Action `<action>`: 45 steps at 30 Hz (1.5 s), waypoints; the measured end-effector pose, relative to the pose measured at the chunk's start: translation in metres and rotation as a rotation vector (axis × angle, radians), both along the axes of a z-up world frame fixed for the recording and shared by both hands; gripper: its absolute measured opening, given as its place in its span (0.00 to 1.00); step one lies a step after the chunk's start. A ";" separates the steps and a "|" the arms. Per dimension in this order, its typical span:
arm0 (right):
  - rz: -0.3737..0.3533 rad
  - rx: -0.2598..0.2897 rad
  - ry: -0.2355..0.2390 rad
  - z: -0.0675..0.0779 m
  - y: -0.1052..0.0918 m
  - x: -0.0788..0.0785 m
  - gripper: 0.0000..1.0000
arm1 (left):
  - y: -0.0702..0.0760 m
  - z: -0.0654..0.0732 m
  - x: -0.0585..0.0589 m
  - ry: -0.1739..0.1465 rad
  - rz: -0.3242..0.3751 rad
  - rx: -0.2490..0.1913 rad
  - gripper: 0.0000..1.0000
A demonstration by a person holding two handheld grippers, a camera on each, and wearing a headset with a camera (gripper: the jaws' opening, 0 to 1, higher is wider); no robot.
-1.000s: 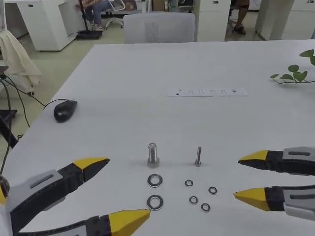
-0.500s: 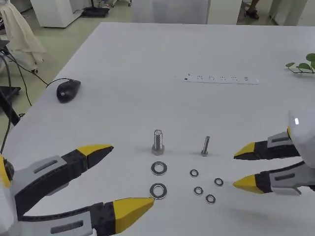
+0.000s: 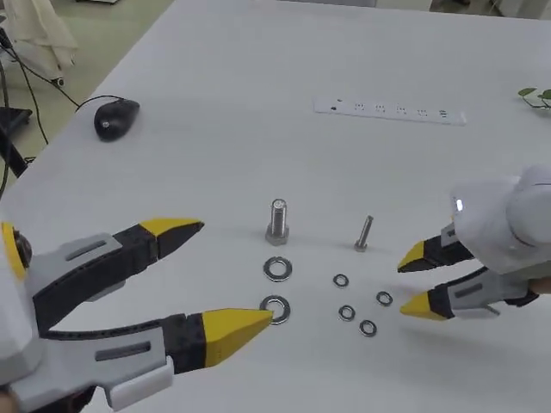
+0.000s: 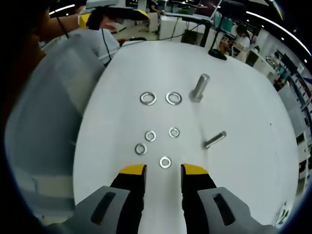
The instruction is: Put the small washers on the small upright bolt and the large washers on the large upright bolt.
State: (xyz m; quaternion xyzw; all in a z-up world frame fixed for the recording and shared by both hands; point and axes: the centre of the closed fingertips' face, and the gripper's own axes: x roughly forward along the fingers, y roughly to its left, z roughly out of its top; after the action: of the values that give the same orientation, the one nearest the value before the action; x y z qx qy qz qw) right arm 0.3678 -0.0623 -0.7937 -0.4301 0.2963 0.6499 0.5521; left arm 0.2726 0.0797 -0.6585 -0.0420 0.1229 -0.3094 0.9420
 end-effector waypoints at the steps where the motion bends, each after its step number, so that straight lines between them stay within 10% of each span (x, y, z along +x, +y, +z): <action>1: 0.012 -0.010 -0.002 -0.003 0.001 0.001 0.29 | 0.000 -0.001 0.000 0.001 0.001 -0.001 0.64; 20: 0.056 -0.118 0.026 -0.030 0.004 0.004 0.25 | 0.004 -0.007 0.000 0.013 0.017 -0.031 0.64; 45: 0.066 -0.105 0.038 -0.031 0.008 0.006 0.17 | 0.000 -0.004 0.004 0.006 0.005 -0.032 0.63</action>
State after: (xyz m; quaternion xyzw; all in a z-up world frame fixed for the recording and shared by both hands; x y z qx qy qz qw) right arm 0.3736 -0.0545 -0.8244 -0.4556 0.3262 0.6594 0.5013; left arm 0.2764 0.0796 -0.6625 -0.0583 0.1206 -0.3091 0.9415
